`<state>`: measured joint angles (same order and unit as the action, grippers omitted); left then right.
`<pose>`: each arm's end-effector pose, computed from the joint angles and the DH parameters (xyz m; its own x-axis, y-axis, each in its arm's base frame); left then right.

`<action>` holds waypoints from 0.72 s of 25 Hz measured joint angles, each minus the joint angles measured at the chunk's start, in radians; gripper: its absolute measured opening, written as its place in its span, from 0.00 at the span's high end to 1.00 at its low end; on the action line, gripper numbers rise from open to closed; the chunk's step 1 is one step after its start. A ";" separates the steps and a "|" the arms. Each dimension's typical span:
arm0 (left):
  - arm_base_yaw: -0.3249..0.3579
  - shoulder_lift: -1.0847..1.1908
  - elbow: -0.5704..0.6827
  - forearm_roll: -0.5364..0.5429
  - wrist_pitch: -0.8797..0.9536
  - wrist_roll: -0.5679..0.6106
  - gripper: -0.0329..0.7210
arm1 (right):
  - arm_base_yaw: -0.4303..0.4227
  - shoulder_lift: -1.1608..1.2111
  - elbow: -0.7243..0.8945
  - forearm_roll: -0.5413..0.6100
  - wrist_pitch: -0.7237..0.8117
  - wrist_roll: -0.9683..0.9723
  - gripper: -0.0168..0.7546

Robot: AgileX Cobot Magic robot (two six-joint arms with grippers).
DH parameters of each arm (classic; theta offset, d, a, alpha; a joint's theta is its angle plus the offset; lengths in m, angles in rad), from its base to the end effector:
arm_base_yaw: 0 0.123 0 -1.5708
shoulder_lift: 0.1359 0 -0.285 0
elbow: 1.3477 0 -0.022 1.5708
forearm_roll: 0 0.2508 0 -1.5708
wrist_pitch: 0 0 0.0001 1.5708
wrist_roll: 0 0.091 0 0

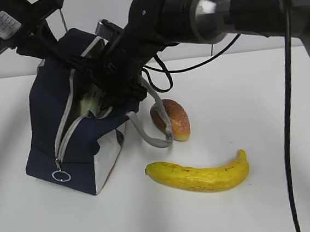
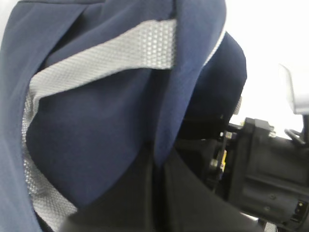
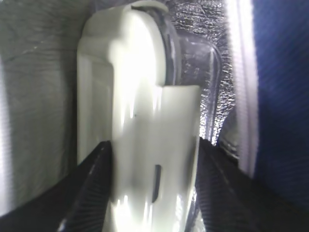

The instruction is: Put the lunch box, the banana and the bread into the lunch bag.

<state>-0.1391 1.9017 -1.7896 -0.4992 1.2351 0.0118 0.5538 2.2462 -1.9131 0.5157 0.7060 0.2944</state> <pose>0.3979 -0.0973 0.3171 -0.9624 -0.0140 -0.2713 0.1213 0.8714 -0.4754 0.4183 0.2929 0.2128 -0.9354 0.1406 -0.3245 -0.0878 0.7965 0.5982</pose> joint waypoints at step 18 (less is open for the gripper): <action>0.000 0.000 0.000 0.006 0.000 0.009 0.96 | -0.005 -0.100 -0.139 -0.308 0.322 -0.093 0.42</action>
<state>-0.1391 1.9017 -1.7896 -0.4933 1.2351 0.0205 0.5493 2.1458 -2.0522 0.2077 1.0279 0.2014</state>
